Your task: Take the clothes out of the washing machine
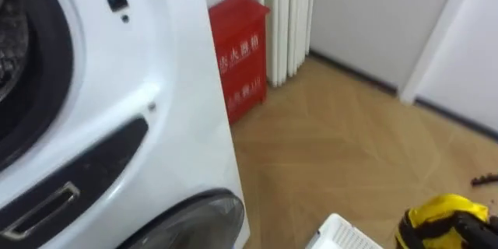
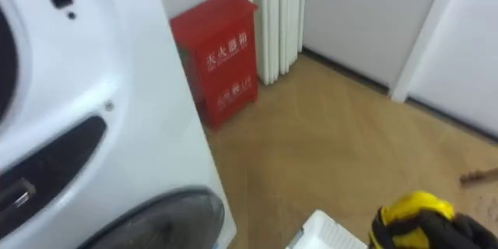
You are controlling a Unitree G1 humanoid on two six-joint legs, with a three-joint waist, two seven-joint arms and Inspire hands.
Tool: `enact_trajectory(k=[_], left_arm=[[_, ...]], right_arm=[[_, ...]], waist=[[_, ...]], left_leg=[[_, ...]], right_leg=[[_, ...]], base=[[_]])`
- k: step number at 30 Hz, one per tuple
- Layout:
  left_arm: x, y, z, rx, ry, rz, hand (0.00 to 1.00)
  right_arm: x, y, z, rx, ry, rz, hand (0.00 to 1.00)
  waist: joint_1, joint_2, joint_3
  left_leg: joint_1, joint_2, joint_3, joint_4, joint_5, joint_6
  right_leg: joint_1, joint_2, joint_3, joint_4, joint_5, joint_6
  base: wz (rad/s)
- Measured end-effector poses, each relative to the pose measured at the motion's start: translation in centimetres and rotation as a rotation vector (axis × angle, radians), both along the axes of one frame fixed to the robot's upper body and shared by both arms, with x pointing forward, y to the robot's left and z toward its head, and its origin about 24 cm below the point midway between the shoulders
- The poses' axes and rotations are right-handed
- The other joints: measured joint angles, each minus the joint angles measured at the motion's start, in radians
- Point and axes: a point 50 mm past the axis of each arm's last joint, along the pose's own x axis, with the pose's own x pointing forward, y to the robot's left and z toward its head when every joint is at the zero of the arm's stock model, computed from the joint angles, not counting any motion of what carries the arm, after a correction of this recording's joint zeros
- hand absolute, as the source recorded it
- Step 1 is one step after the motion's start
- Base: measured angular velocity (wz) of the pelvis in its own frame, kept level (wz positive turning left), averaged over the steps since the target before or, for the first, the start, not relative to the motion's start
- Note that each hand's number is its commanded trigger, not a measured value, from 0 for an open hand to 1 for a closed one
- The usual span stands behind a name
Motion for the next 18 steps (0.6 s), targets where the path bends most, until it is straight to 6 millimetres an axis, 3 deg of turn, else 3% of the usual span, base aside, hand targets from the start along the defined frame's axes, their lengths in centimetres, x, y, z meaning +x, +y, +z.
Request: enact_trajectory(k=[5, 18], left_arm=[[1.2, -0.6, 0.2, -0.03, -0.031, -0.03, 0.0], [2.3, -1.7, 0.3, -0.081, -0.085, -0.009, 0.0]], right_arm=[[1.1, 0.7, -0.5, 0.012, 0.01, 0.027, 1.0], [3.2, 1.8, -2.1, 0.064, 0.059, 0.034, 1.0]], waist=[[0.0, 0.031, 0.0023], [0.005, 0.065, 0.002]], left_leg=[[-0.048, -0.009, 0.0, -0.001, 0.007, 0.009], [-0.099, -0.023, -0.013, -0.001, 0.023, 0.014]], right_leg=[[-0.066, 0.0, 0.002, 0.039, -0.004, 0.001], [-0.127, -0.012, -0.01, 0.067, -0.013, -0.001]], base=[[0.0], [0.04]])
